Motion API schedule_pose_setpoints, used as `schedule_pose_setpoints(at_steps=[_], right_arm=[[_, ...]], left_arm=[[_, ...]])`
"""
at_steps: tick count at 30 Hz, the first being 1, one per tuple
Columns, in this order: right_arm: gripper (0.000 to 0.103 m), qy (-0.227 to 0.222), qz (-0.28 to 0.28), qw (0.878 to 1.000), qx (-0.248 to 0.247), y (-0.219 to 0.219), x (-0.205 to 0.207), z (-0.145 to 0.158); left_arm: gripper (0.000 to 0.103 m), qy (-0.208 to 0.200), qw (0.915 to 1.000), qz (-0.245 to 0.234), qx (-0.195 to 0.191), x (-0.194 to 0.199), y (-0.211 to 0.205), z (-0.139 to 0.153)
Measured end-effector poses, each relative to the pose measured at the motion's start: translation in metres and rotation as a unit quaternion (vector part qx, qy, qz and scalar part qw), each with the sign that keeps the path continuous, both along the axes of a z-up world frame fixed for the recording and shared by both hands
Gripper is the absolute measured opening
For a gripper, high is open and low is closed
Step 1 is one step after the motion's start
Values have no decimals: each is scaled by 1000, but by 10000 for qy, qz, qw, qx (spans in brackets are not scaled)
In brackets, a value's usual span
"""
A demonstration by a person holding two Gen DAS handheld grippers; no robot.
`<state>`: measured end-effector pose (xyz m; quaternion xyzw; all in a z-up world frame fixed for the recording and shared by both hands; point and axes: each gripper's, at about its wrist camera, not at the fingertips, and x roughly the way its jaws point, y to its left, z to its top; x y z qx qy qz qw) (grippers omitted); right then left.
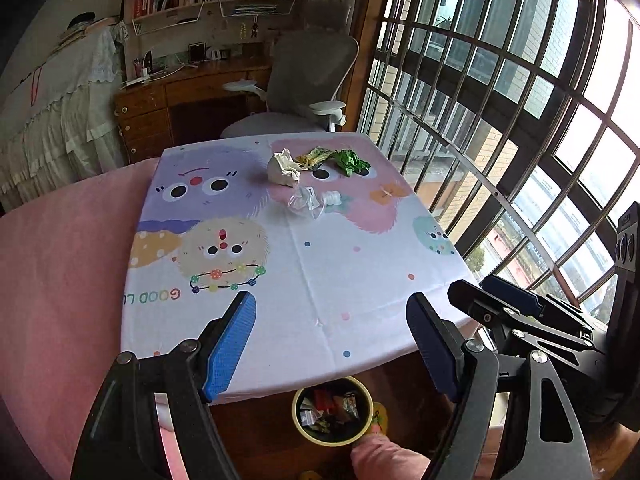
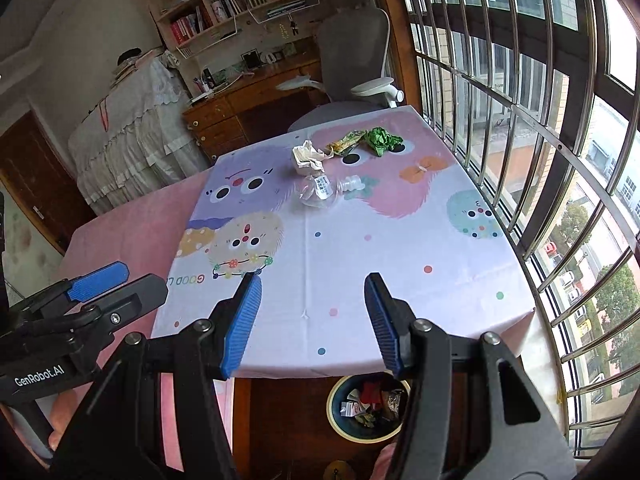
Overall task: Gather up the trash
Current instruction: 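Raise both tools from the bin back toward the table, then grasp the white crumpled tissue with the left tool while the right tool grasps the green paper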
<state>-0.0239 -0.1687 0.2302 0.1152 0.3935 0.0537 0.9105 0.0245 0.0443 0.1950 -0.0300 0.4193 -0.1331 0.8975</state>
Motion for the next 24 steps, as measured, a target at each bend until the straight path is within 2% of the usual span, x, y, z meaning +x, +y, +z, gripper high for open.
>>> schedule_pose_setpoints(at_steps=[6, 11, 16, 20, 24], right_arm=[[51, -54, 61, 10000, -48, -33, 86, 1], [51, 37, 245, 9997, -20, -72, 185, -16], [54, 235, 431, 9987, -166, -107, 298, -52], [54, 540, 660, 9959, -298, -128, 385, -91], [54, 777, 846, 9919, -548, -138, 453, -134]], left_arm=[[79, 165, 9989, 408, 164, 81, 1, -15], [79, 318, 9957, 797, 351, 180, -8, -25], [79, 722, 9892, 1177, 497, 296, -27, -54], [79, 1139, 9838, 1264, 573, 381, -47, -92], [79, 1446, 9769, 1417, 681, 449, -61, -134]])
